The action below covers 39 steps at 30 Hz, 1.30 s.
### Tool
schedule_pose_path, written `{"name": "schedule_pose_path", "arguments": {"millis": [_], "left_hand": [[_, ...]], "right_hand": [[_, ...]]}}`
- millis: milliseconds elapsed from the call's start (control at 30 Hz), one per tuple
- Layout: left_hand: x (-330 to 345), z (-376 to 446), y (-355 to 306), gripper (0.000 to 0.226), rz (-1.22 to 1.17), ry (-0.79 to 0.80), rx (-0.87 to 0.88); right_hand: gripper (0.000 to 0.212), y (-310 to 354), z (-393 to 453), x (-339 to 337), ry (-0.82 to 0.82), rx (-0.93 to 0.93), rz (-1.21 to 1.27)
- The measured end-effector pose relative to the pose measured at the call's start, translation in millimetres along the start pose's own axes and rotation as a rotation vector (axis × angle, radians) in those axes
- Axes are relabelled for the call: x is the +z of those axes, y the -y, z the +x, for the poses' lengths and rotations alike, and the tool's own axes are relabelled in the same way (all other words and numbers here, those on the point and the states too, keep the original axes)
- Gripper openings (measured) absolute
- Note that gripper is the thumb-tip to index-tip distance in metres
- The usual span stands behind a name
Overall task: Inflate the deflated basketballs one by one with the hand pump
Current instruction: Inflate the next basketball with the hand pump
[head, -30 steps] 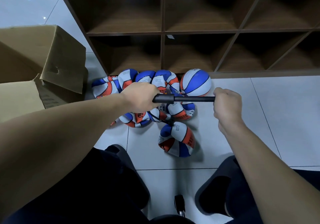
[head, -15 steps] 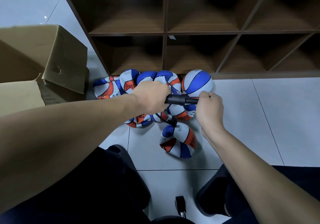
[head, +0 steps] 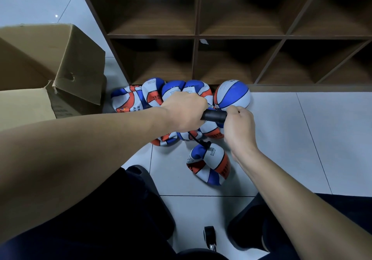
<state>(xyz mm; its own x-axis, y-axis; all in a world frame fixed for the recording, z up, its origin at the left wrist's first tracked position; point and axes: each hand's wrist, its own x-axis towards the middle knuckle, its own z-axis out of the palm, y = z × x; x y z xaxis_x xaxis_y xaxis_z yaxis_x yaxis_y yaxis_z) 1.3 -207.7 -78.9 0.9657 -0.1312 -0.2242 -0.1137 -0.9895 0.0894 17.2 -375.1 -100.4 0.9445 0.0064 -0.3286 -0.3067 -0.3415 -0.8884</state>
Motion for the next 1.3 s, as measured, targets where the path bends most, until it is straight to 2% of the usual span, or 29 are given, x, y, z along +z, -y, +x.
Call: {"name": "schedule_pose_path", "arguments": {"millis": [200,267,467,633,833,1300], "left_hand": [[6,3,3,0.013,-0.041,-0.041,0.022],[8,2,6,0.02,-0.051,-0.037,0.016],[13,-9,33,0.031,-0.087,0.11,-0.066],[13,-10,37,0.028,-0.081,0.133,-0.101],[1,-11,19,0.022,-0.094,0.111,-0.112],[-9,-11,0,0.009,-0.053,0.104,-0.078]], "right_hand": [[0.034,4,5,-16,-0.004,-0.077,-0.08],[0.035,3,9,-25,-0.026,-0.059,-0.095],[0.03,-9,21,-55,-0.096,0.048,-0.031],[0.037,-11,15,-48,-0.091,-0.012,-0.039],[0.032,-8,8,-24,-0.094,-0.101,-0.058],[0.037,-8,-7,1,-0.045,-0.148,-0.027]]}}
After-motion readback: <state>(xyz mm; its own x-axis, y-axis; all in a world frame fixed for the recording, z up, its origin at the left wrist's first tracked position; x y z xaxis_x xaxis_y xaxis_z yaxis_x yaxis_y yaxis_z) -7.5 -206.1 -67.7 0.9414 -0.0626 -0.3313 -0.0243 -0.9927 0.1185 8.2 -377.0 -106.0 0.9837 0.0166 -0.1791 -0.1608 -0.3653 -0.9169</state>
